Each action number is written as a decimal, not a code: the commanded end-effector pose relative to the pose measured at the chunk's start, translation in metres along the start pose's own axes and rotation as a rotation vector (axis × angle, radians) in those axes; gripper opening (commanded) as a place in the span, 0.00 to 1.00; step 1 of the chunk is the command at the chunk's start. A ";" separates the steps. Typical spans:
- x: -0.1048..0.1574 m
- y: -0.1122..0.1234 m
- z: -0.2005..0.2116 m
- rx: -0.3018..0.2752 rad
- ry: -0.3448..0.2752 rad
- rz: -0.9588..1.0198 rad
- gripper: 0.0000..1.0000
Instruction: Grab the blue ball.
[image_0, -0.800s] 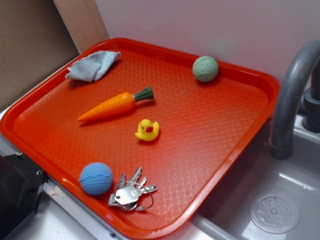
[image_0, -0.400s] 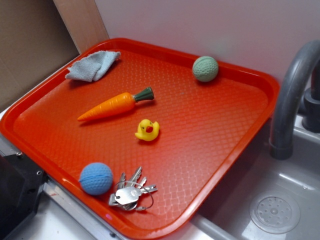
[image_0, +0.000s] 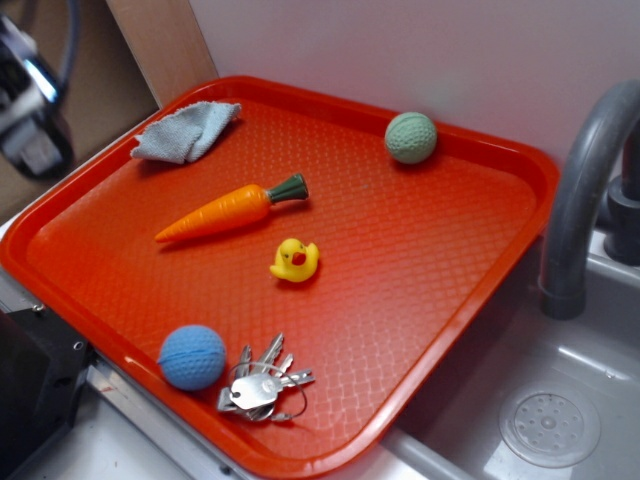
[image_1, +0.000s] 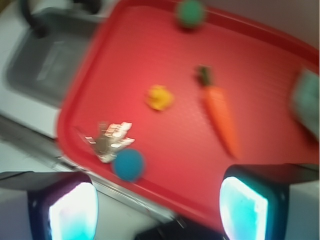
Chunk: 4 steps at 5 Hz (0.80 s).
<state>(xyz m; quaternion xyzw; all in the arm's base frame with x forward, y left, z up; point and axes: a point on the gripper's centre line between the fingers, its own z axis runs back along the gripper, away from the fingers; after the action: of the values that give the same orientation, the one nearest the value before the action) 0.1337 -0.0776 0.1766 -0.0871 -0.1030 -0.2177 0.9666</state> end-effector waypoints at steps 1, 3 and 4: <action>0.004 -0.021 -0.018 -0.085 0.024 -0.126 1.00; 0.004 -0.021 -0.018 -0.085 0.024 -0.126 1.00; -0.001 -0.022 -0.066 -0.110 0.111 -0.154 1.00</action>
<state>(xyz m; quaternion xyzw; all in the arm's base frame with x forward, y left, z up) 0.1365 -0.1050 0.1052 -0.1137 -0.0276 -0.2929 0.9490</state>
